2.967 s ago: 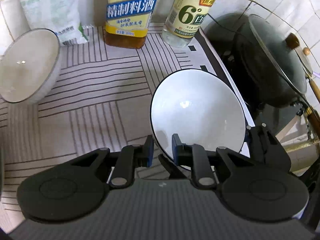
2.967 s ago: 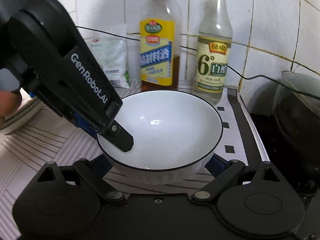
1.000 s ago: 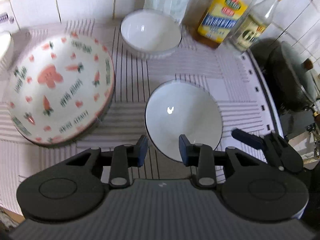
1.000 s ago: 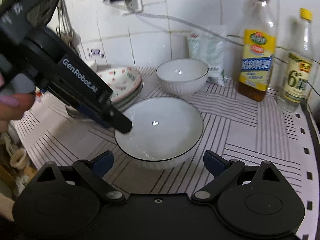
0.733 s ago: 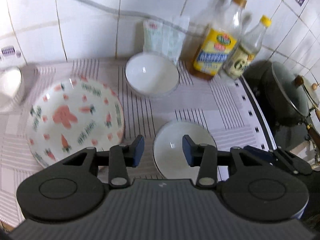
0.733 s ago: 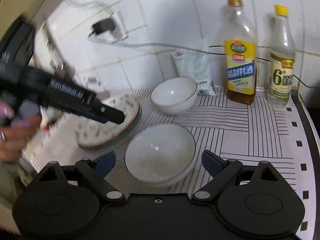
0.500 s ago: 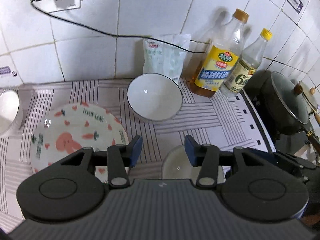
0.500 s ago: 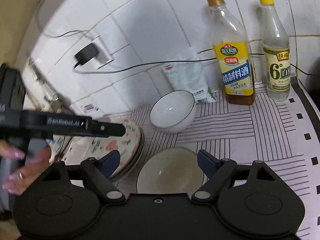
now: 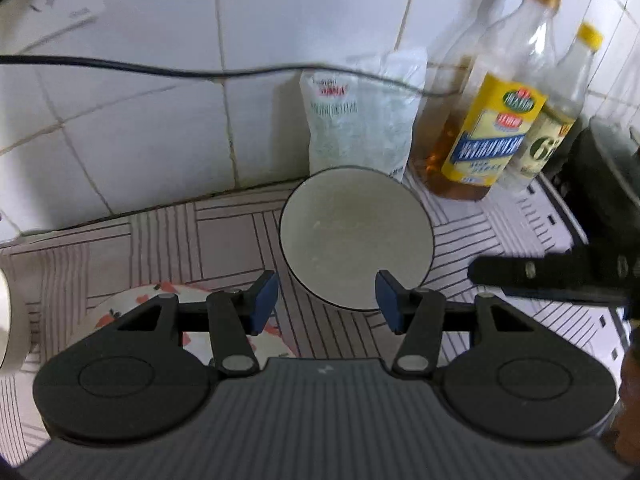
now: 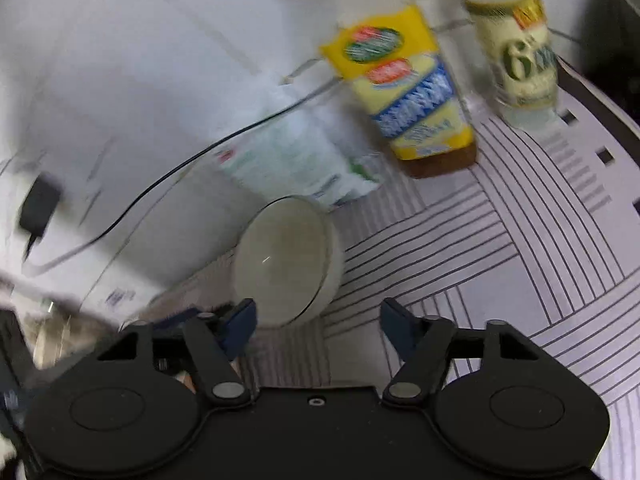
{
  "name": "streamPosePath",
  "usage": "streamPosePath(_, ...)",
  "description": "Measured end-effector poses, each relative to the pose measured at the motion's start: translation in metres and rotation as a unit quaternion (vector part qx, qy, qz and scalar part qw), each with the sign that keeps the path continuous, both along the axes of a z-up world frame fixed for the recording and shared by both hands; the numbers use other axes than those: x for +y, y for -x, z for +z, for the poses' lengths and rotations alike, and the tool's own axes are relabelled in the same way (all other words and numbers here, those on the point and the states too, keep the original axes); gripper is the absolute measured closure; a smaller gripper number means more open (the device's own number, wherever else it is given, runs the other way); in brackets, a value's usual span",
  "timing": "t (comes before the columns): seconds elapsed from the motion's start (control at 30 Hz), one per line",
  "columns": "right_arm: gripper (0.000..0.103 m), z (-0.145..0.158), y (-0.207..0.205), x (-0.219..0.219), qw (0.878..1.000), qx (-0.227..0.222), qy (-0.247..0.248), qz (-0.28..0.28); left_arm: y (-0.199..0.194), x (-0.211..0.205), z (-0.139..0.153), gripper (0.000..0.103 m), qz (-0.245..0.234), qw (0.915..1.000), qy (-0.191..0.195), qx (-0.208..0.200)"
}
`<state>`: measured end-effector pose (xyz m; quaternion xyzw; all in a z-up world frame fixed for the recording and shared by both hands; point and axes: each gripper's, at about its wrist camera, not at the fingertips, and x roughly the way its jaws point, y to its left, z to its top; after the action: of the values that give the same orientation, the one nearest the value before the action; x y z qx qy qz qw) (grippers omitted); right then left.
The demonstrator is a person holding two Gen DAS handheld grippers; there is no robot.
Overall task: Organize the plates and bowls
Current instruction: 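Open both grippers and move to the second white bowl by the bag, then close both grippers on the second bowl rim and lift it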
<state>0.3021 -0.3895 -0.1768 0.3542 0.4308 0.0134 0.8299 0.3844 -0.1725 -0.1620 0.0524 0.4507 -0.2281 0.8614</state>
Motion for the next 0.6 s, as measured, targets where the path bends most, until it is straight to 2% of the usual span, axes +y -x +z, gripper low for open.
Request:
streamPosePath(0.1,0.036,-0.012,-0.012,-0.003,0.999,0.007,-0.032,-0.026,-0.012,-0.004,-0.011,0.050,0.002,0.9997,-0.011,0.019)
streamPosePath(0.33,0.046,-0.042,-0.039,0.002,0.997,0.043,-0.032,-0.055,-0.033,-0.012,-0.022,0.052,0.003,0.9993,-0.019,0.032)
streamPosePath(0.37,0.052,-0.044,-0.041,0.002,0.997,0.047,-0.030,-0.058,-0.036,-0.014,-0.023,0.053,0.002,0.9992,-0.021,0.035)
streamPosePath(0.4,0.061,-0.047,-0.043,0.002,0.996,0.052,-0.026,-0.062,-0.038,-0.016,-0.025,0.054,0.000,0.9991,-0.022,0.037)
streamPosePath(0.43,0.064,-0.048,-0.044,0.002,0.996,0.054,-0.025,-0.065,-0.040,-0.018,-0.025,0.054,-0.001,0.9990,-0.024,0.037)
streamPosePath(0.5,0.086,-0.048,-0.044,0.000,0.996,0.047,-0.032,-0.070,-0.044,-0.020,-0.028,0.054,0.001,0.9989,-0.027,0.038)
streamPosePath(0.6,0.094,-0.050,-0.042,-0.004,0.994,0.048,-0.050,-0.081,-0.049,-0.017,-0.032,0.055,0.010,0.9987,-0.021,0.046)
